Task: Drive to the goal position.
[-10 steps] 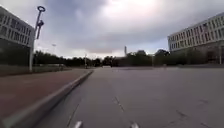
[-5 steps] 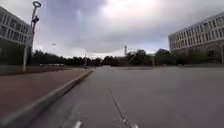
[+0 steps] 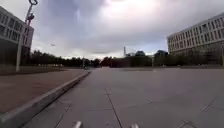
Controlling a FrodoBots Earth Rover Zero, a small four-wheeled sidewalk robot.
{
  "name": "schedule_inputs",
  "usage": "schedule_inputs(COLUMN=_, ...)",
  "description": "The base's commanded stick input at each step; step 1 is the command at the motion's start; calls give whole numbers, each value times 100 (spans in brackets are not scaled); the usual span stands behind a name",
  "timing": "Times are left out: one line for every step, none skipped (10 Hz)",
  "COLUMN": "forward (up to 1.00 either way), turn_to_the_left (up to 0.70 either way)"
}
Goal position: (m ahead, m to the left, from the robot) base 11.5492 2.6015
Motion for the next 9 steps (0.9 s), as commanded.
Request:
schedule_inputs(forward=10, turn_to_the_left=0)
schedule_inputs(forward=50, turn_to_the_left=0)
schedule_inputs(forward=100, turn_to_the_left=0)
schedule_inputs(forward=100, turn_to_the_left=0)
schedule_inputs(forward=100, turn_to_the_left=0)
schedule_inputs(forward=100, turn_to_the_left=0)
schedule_inputs(forward=100, turn_to_the_left=0)
schedule_inputs(forward=100, turn_to_the_left=0)
schedule_inputs(forward=100, turn_to_the_left=0)
